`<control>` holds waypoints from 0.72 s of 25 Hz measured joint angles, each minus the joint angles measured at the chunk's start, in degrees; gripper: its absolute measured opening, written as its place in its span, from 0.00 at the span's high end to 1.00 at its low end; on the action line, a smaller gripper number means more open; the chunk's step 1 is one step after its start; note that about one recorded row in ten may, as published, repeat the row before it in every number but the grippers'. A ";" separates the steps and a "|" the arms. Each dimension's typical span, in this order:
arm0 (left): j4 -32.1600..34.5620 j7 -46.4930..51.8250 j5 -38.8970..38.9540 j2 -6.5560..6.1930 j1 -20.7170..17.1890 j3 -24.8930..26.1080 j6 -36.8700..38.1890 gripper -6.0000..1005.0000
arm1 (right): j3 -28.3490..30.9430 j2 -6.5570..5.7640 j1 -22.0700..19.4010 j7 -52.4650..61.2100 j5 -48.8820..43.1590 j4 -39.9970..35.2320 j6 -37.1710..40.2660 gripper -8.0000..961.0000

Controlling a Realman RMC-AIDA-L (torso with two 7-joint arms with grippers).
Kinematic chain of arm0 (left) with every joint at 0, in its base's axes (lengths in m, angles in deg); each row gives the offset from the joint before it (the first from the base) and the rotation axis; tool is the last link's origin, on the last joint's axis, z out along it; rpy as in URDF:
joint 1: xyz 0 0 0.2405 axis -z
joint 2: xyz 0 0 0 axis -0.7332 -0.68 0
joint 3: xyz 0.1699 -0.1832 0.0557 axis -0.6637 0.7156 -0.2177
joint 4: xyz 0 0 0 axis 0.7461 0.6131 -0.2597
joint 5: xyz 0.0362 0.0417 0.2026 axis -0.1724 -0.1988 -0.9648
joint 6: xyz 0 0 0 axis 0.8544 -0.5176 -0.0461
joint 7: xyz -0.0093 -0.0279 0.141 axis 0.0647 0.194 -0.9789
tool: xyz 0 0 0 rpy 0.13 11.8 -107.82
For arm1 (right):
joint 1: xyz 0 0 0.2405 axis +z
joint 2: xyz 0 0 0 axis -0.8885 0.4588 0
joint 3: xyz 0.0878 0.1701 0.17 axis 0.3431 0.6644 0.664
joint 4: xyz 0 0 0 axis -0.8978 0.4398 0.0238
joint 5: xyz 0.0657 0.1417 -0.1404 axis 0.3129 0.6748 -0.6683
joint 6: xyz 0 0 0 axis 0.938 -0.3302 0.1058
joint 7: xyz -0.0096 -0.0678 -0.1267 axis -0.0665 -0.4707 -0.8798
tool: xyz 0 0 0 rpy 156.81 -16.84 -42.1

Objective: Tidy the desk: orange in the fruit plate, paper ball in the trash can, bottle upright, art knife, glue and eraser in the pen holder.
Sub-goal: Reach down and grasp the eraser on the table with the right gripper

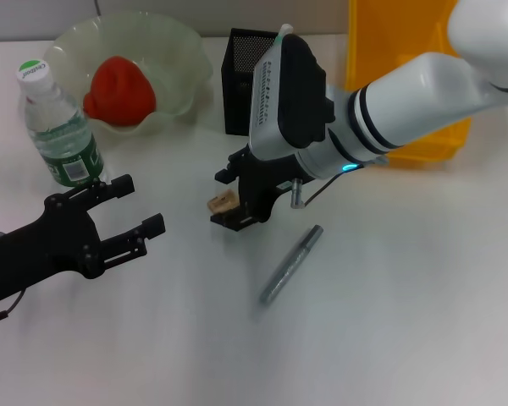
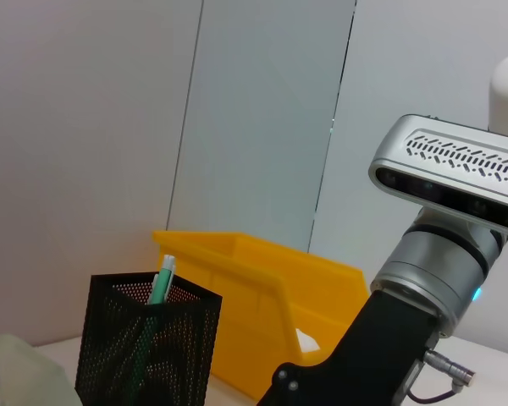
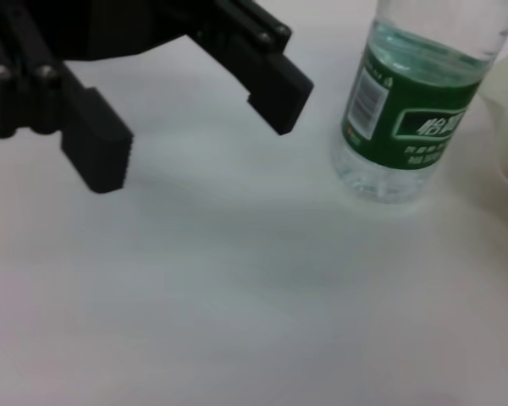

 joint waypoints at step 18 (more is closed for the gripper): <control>-0.33 -0.49 0.17 0.25 0.31 0.00 0.17 0.22 | -2.15 0.00 -0.17 -2.00 3.94 1.42 -1.86 0.52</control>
